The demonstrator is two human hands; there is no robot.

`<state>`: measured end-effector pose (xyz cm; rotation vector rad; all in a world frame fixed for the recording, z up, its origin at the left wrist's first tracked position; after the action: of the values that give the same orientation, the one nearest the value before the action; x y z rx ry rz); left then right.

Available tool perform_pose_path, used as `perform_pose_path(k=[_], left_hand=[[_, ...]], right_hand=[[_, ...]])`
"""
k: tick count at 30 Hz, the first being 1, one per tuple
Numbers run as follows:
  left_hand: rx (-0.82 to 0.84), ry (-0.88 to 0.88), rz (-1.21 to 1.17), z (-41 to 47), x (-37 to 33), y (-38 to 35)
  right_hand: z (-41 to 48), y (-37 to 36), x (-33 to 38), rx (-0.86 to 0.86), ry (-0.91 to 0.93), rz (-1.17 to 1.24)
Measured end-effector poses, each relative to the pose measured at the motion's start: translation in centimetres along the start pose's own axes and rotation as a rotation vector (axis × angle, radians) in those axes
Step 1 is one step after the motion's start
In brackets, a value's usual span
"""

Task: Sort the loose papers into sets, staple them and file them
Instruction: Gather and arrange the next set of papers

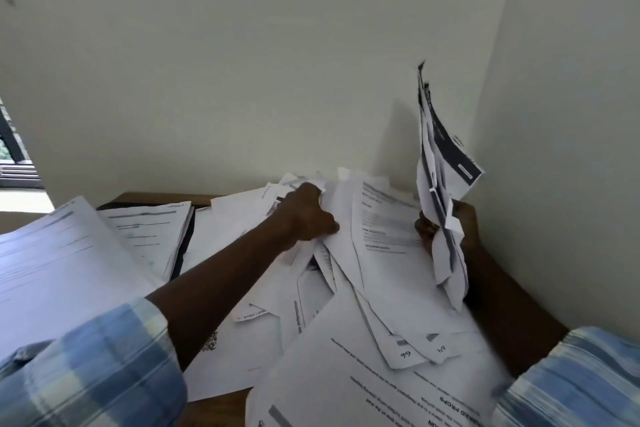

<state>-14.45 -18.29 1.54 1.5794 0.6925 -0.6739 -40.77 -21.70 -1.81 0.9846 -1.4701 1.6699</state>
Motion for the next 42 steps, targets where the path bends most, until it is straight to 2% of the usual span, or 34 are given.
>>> perform_pose_path(k=[4,6,9,12,14,19,21,24,27,28,30,32,35,38,40,42], left_hand=[[-0.195,-0.009,0.073,0.0,-0.8,4.8],[-0.321,-0.007,0.105,-0.8,-1.0,8.3],[-0.479,0.039,0.150,-2.6,-0.7,12.7],[-0.606,0.109,0.245,-4.3,0.0,15.9],[-0.628,0.093,0.229,-4.7,0.9,17.4],[-0.580,-0.079,0.039,-6.1,2.3,18.1],[-0.627,-0.105,0.041,-6.9,2.6,18.4],[-0.721,-0.140,0.010,-7.9,3.3,19.1],[-0.639,-0.104,0.061,-7.0,4.6,18.4],[-0.604,-0.062,0.182,-6.4,4.8,17.7],[-0.618,-0.018,0.573,-5.9,4.2,15.8],[-0.551,-0.178,0.763,-5.9,2.3,11.6],[-0.045,-0.379,0.609,-5.8,-0.5,2.6],[0.350,-0.453,0.692,-7.6,-3.3,-6.4],[0.486,-0.421,0.805,-7.7,-3.6,-9.8],[0.483,-0.401,0.831,-7.0,-4.0,-10.1]], right_hand=[[-0.2,0.1,2.0,0.024,0.095,0.027],[-0.6,-0.4,2.2,0.003,0.010,-0.039],[-1.6,-2.2,2.9,0.118,-0.016,0.082],[-0.8,-0.7,2.8,0.037,0.044,0.176],[-1.2,-0.8,2.8,0.019,0.042,0.172],[-2.1,-0.6,2.7,-0.083,0.013,0.158],[-2.1,-0.2,2.8,-0.136,0.036,0.159],[-2.2,-0.6,2.8,-0.122,0.012,0.168],[-2.1,-0.7,4.3,-0.163,0.044,0.150],[-2.0,-0.9,4.9,-0.160,0.078,0.128],[-1.7,-1.1,5.8,-0.190,0.097,0.079],[-1.7,-1.6,6.3,-0.189,0.093,0.130],[-2.0,-1.3,7.0,-0.178,0.064,0.159],[-2.9,-0.8,6.6,-0.159,0.017,0.130],[-3.4,-0.7,6.0,-0.121,-0.011,0.130],[-3.0,-0.2,5.4,-0.104,-0.028,0.143]])
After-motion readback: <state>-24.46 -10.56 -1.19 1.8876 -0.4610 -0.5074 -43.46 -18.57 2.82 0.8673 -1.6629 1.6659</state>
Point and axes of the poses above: each hand's wrist, its own z-axis towards the middle knuckle, its own y-axis out of the back of the hand, x = y × z, the point moved 9 cm from there along z, towards the middle knuckle, and after that the axes turned 11 degrees about x, right-handed, at the moved point
